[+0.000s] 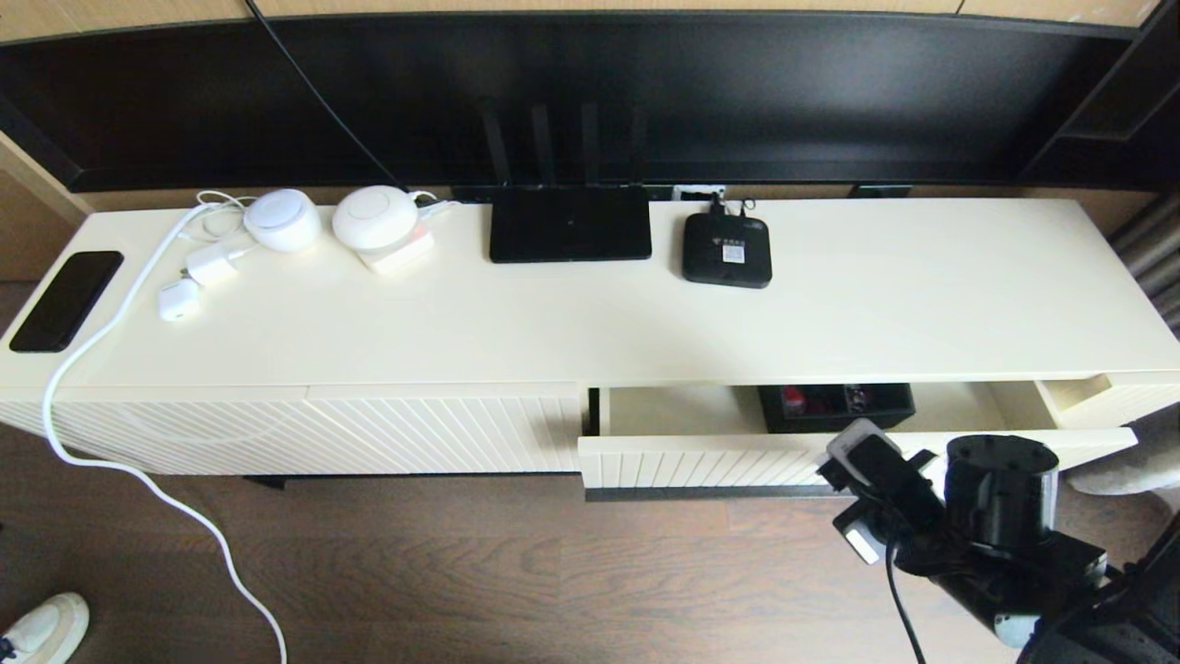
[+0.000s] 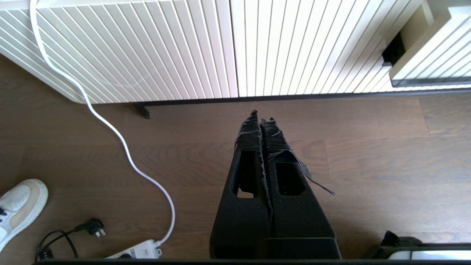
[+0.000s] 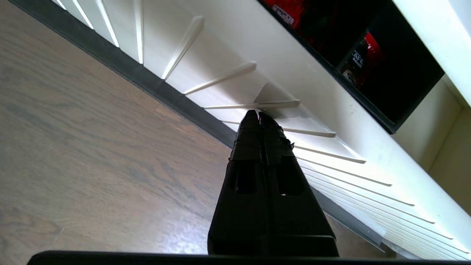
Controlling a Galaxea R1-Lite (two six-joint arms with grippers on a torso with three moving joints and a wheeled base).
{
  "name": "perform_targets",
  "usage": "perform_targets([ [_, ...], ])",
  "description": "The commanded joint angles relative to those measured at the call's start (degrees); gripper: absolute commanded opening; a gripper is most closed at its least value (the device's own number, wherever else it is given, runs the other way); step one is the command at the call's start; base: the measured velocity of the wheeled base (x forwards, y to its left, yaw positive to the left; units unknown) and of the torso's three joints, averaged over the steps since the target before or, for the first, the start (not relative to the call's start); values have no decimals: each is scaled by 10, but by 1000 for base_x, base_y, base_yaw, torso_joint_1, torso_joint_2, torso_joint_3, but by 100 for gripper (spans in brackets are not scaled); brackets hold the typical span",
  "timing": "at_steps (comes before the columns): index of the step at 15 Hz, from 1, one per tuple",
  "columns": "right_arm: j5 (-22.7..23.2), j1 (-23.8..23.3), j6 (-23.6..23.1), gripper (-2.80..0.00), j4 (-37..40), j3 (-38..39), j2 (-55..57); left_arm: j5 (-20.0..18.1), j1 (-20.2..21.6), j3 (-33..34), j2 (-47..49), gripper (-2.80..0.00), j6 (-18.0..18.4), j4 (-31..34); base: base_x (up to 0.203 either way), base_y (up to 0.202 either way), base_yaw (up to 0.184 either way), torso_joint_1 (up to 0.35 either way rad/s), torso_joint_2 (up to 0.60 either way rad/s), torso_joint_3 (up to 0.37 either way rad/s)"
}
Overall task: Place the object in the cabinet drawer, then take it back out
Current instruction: Close the drawer
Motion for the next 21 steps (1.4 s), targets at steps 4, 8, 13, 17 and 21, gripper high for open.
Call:
perform_targets([
  [4,0,-2,-10,-280,-41,-22,50,0,0,0,0,-280,0,0,0,0,0,0,0,0],
  [8,1,-10,-9,-280,-50,-41,69,0,0,0,0,-280,0,0,0,0,0,0,0,0],
  [13,0,-15,-9,-280,-77,-81,97,0,0,0,0,-280,0,0,0,0,0,0,0,0],
  [17,-1,-19,-4,-280,-77,-105,112,0,0,0,0,-280,0,0,0,0,0,0,0,0],
  [21,-1,-24,-7,-280,-77,-126,121,0,0,0,0,-280,0,0,0,0,0,0,0,0],
])
